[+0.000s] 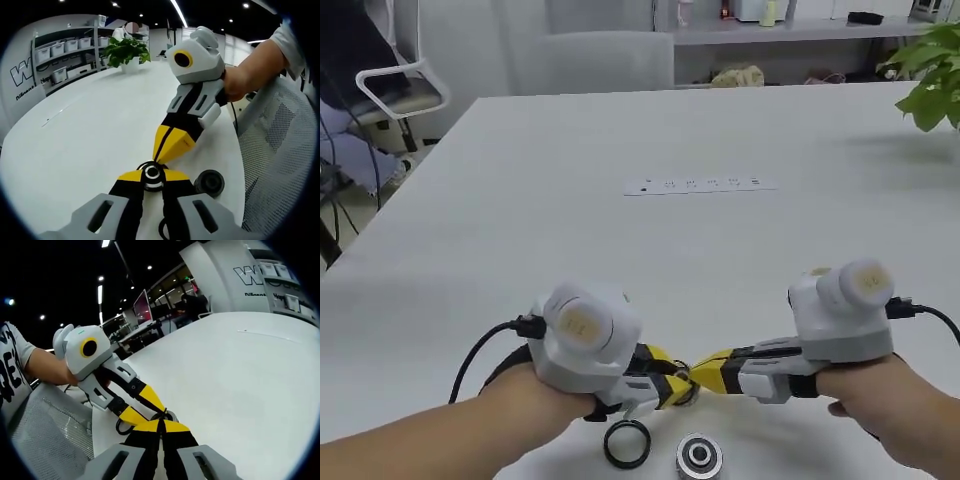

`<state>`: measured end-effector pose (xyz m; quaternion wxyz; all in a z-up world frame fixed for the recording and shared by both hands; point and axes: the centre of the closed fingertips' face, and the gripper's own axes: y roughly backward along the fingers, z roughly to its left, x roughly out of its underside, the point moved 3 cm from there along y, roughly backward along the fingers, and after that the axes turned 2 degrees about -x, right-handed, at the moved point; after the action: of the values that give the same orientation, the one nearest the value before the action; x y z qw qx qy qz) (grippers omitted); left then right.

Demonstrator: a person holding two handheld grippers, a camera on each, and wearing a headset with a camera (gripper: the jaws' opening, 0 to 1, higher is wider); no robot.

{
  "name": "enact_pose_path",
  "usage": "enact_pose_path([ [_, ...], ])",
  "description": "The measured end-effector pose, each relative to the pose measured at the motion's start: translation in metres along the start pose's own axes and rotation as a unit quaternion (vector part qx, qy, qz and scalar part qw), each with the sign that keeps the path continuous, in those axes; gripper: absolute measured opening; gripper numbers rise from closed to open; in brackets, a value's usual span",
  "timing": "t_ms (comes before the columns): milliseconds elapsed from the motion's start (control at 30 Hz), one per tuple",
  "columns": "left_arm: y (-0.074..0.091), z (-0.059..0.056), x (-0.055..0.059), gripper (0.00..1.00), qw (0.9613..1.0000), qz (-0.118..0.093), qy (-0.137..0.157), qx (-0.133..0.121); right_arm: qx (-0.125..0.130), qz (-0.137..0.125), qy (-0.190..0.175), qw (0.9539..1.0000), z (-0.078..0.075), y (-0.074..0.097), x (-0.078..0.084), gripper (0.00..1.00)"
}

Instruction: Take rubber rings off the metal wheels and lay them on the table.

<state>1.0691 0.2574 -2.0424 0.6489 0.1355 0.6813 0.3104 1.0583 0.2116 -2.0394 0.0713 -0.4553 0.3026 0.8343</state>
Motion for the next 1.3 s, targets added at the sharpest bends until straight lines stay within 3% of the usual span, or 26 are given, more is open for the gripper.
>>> enact_pose_path([
  [300,0.019,0.001,-0.006,0.13,0.9997,-0.021,0.012,0.007,-0.007,-0.007,-0.006,0.9999,0.003,0.003,-0.004,0.0],
  [733,0.062,-0.003,-0.018,0.28,0.9975,-0.069,0.015,0.002,-0.025,-0.03,-0.017,0.9991,0.016,0.006,-0.016,0.0],
  [800,0.067,-0.004,-0.017,0.33,0.9974,-0.071,0.01,-0.003,-0.027,-0.031,-0.016,0.999,0.018,0.007,-0.016,0.0],
  [1300,0.104,-0.017,-0.01,0.45,0.9957,-0.089,0.02,-0.015,-0.056,-0.023,-0.015,0.998,0.038,-0.001,-0.016,0.0],
])
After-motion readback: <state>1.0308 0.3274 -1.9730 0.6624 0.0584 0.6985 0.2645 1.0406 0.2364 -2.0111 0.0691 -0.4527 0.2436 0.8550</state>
